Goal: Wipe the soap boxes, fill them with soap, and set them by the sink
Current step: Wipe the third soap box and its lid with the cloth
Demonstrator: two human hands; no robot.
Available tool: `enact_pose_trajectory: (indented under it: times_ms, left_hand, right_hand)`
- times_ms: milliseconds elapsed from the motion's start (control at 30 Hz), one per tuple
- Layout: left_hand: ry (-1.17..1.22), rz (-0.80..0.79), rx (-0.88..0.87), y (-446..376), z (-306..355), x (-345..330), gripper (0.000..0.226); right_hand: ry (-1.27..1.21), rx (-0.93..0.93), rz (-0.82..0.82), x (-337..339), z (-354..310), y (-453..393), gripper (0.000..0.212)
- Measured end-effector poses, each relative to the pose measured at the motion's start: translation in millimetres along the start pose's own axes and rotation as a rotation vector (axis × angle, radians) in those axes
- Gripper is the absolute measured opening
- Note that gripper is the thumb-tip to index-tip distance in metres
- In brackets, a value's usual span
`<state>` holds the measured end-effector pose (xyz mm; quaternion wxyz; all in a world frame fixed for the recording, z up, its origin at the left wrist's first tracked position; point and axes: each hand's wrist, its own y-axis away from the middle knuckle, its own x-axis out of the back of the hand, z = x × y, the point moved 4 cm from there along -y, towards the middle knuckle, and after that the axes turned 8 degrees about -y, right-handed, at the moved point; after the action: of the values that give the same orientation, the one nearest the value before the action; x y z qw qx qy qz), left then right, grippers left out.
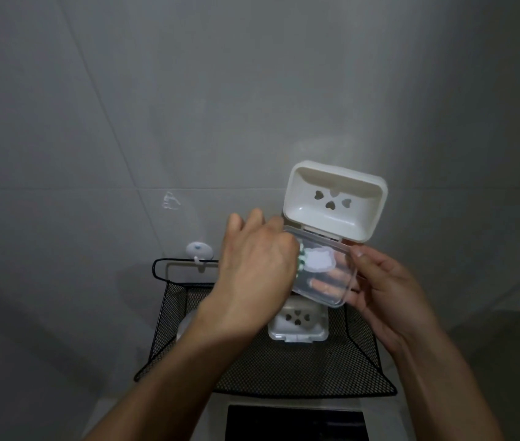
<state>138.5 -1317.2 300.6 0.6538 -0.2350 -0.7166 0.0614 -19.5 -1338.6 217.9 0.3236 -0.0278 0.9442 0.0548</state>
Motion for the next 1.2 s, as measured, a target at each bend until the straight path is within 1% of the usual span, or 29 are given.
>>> enact_pose_trajectory:
  times_ms: [100,200,333,433,467,567,667,767,833,900,967,1067,1200]
  left_hand:
    - [0.002,0.004,0.046,1,-1,-3,0.014]
    - [0.078,-0.008,0.005,1,4,-4,0.011]
    - [0.207,-0.036,-0.106,2,19,-6,0.024]
    - [0.291,-0.139,-0.214,3,30,-4,0.040]
    - [0.301,-0.172,-0.235,3,30,-4,0.040]
    - [0.293,-0.226,-0.286,5,28,-5,0.040]
    - [0.184,-0.161,-0.317,7,28,1,0.033]
    - [0.069,-0.089,-0.223,7,19,5,0.028]
    - [-0.025,-0.090,-0.125,5,7,4,0.030]
    - [-0.077,-0.102,-0.027,4,1,2,0.026]
    - [-0.104,-0.106,0.032,4,2,0,0.021]
    - [-0.101,-0.096,0.056,2,5,-6,0.019]
    - [-0.055,-0.043,0.032,-9,2,-9,0.020]
  right_hand:
    - [-0.006,0.003,-0.004,-2,1,1,0.028]
    - [-0.017,0.002,-0.008,-3,1,2,0.028]
    - [-0.024,0.006,-0.014,-5,4,2,0.028]
    - [-0.039,0.009,-0.023,-3,4,2,0.026]
    - [-0.042,0.014,-0.025,-1,3,3,0.027]
    - [-0.024,0.028,-0.022,3,-2,4,0.025]
    - [-0.026,0.040,-0.027,1,-3,5,0.025]
    - [-0.037,0.031,-0.002,1,-8,5,0.028]
    - [-0.046,0.025,0.017,3,-11,6,0.029]
    - [-0.047,0.020,0.025,3,-10,6,0.029]
    - [-0.047,0.021,0.024,1,-8,7,0.027]
    - [-0.044,0.021,0.013,-1,-7,5,0.028]
    - [-0.047,-0.004,0.002,0,-6,5,0.029]
